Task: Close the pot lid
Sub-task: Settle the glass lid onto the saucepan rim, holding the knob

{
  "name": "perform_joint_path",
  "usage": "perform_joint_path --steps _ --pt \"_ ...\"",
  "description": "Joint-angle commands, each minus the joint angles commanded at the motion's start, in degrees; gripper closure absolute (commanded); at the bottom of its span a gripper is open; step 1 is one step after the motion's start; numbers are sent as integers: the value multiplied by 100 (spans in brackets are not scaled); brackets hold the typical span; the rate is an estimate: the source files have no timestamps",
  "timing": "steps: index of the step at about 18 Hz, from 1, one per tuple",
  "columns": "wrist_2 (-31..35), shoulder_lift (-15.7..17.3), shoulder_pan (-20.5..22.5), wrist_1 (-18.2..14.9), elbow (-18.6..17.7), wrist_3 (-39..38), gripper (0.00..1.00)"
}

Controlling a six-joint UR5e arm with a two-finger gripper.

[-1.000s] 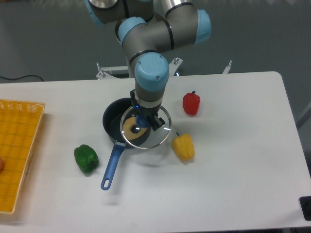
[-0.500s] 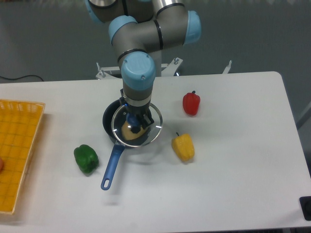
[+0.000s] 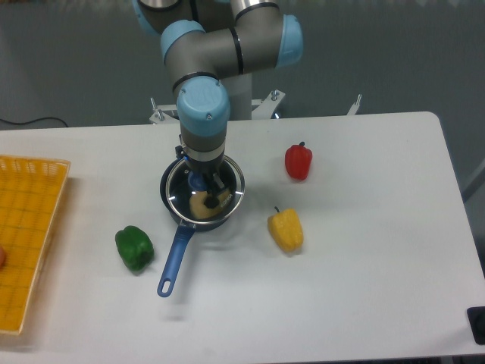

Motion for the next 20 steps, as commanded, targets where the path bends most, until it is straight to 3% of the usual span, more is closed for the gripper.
perform_joint_path --steps 20 --pt "35 26 -26 9 -97 44 46"
